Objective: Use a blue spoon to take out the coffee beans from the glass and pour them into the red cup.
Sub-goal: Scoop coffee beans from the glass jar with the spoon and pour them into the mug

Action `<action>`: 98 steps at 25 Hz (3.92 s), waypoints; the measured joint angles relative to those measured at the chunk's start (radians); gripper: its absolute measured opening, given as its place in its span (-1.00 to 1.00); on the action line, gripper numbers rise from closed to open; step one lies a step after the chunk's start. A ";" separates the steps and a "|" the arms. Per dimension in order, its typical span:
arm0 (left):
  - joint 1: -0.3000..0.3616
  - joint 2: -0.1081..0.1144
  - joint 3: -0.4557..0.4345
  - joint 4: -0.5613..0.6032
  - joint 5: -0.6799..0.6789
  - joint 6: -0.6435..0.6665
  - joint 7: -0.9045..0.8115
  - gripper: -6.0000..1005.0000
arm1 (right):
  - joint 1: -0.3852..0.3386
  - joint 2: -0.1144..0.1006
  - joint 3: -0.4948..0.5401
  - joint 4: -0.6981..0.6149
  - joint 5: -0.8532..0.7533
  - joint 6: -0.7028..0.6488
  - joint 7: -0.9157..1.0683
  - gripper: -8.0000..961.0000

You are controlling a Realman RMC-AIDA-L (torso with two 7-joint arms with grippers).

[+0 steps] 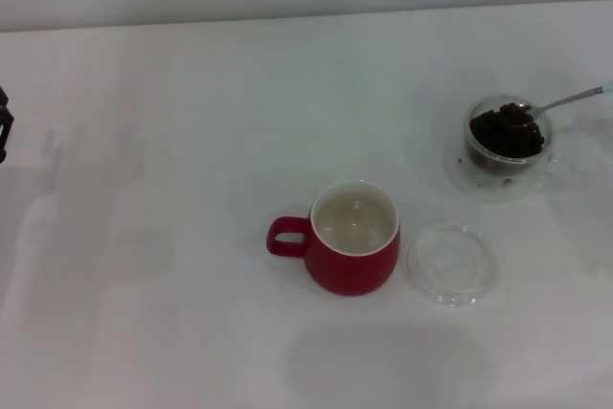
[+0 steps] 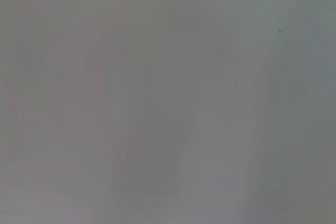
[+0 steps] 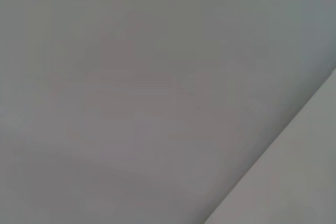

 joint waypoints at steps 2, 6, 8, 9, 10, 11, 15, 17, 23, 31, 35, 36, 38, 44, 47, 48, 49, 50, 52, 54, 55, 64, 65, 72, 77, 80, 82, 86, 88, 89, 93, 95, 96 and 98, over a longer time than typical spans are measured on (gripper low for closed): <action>0.000 0.000 0.000 0.000 0.000 0.000 0.000 0.12 | 0.000 0.000 0.000 0.000 0.000 0.007 0.002 -0.67; 0.000 0.000 0.000 0.000 0.000 0.000 0.000 0.12 | 0.002 0.001 0.000 0.000 0.000 0.019 0.009 -0.68; 0.000 0.000 0.000 0.000 0.000 0.000 0.000 0.12 | 0.004 0.003 0.000 0.000 0.000 0.027 0.010 -0.68; 0.000 0.000 0.000 0.000 0.000 0.000 0.000 0.12 | 0.005 0.004 0.000 0.000 0.000 0.032 0.011 -0.68; 0.000 0.000 0.000 0.000 0.000 0.000 0.000 0.12 | 0.006 0.005 0.000 0.000 0.000 0.035 0.011 -0.68; -0.001 0.000 0.000 0.000 0.000 0.000 0.000 0.12 | 0.007 0.007 0.000 0.000 0.000 0.039 0.011 -0.68; -0.001 0.000 0.000 0.000 0.000 0.000 0.000 0.12 | 0.008 0.012 -0.003 -0.004 -0.001 0.056 0.011 -0.68; -0.001 0.000 0.000 0.000 0.000 0.000 0.000 0.12 | 0.008 0.013 -0.004 -0.003 -0.001 0.063 0.011 -0.68; 0.000 0.000 0.000 0.000 0.000 0.000 0.000 0.12 | 0.007 0.025 -0.008 -0.005 -0.001 0.080 0.011 -0.68; 0.003 -0.001 0.000 0.000 0.000 0.000 0.000 0.12 | 0.004 0.039 -0.016 -0.012 -0.011 0.113 0.001 -0.68; 0.008 -0.002 0.000 0.000 0.002 0.000 0.000 0.12 | 0.001 0.045 -0.025 -0.015 -0.012 0.135 -0.005 -0.68; 0.010 -0.002 0.000 0.000 0.002 0.000 0.000 0.12 | 0.000 0.047 -0.028 -0.015 -0.012 0.142 -0.007 -0.68; 0.012 -0.003 0.000 0.000 0.002 0.000 0.000 0.12 | -0.001 0.052 -0.035 -0.016 -0.012 0.157 -0.012 -0.68; 0.013 -0.001 0.000 0.000 0.001 0.024 0.000 0.12 | -0.001 0.071 -0.064 -0.035 -0.012 0.186 -0.014 -0.68; 0.012 -0.001 0.000 0.000 0.002 0.024 0.000 0.12 | -0.002 0.075 -0.078 -0.039 -0.012 0.189 -0.014 -0.68; 0.012 -0.001 0.000 0.000 0.002 0.025 0.000 0.12 | -0.003 0.075 -0.081 -0.038 -0.012 0.189 -0.014 -0.68; 0.013 0.000 0.000 0.000 0.002 0.025 0.000 0.12 | -0.003 0.075 -0.083 -0.037 -0.012 0.190 -0.014 -0.68; 0.013 0.000 0.000 0.000 0.002 0.025 0.000 0.12 | -0.003 0.075 -0.084 -0.035 -0.012 0.190 -0.015 -0.68; 0.012 0.000 0.000 0.000 0.002 0.026 0.000 0.12 | -0.002 0.076 -0.090 -0.033 -0.011 0.190 -0.018 -0.68; 0.012 0.000 0.000 0.000 0.002 0.026 0.000 0.12 | 0.001 0.078 -0.096 -0.030 -0.011 0.193 -0.023 -0.68; 0.013 0.000 0.000 0.000 0.002 0.026 0.000 0.12 | 0.003 0.078 -0.101 -0.029 -0.010 0.194 -0.025 -0.68; 0.013 0.000 0.001 0.001 0.006 0.028 0.000 0.12 | 0.022 0.086 -0.135 -0.008 -0.001 0.198 -0.038 -0.68; 0.012 0.000 0.001 0.001 0.006 0.028 0.000 0.12 | 0.024 0.086 -0.136 -0.003 0.000 0.202 -0.040 -0.68; 0.007 0.002 0.006 0.002 0.007 0.028 0.000 0.12 | 0.042 0.088 -0.160 0.036 0.000 0.224 -0.067 -0.68; 0.006 0.002 0.006 0.002 0.008 0.028 0.000 0.12 | 0.054 0.089 -0.171 0.057 0.001 0.225 -0.078 -0.68; 0.006 0.001 0.005 0.002 0.008 0.028 0.000 0.12 | 0.061 0.089 -0.176 0.063 0.001 0.223 -0.085 -0.68; 0.006 0.001 0.003 0.002 0.008 0.028 0.000 0.12 | 0.067 0.089 -0.181 0.068 0.001 0.221 -0.091 -0.68; 0.006 0.000 0.002 0.002 0.007 0.028 0.000 0.12 | 0.081 0.089 -0.191 0.085 0.001 0.224 -0.112 -0.68; 0.006 0.000 0.002 0.002 0.006 0.028 0.000 0.12 | 0.086 0.089 -0.206 0.087 0.001 0.224 -0.126 -0.68; 0.006 0.000 0.001 0.001 0.006 0.028 0.000 0.12 | 0.087 0.089 -0.210 0.087 0.001 0.224 -0.129 -0.68; 0.007 0.000 0.001 0.002 0.006 0.028 0.000 0.12 | 0.090 0.089 -0.213 0.090 0.001 0.222 -0.141 -0.68; 0.008 0.000 0.000 0.001 0.006 0.028 0.000 0.12 | 0.090 0.089 -0.213 0.090 0.001 0.220 -0.148 -0.68; 0.009 0.000 0.000 0.001 0.006 0.027 0.000 0.12 | 0.090 0.089 -0.212 0.090 0.001 0.219 -0.153 -0.68; 0.011 0.000 0.000 0.002 0.006 0.027 0.000 0.12 | 0.090 0.089 -0.210 0.090 0.001 0.215 -0.156 -0.68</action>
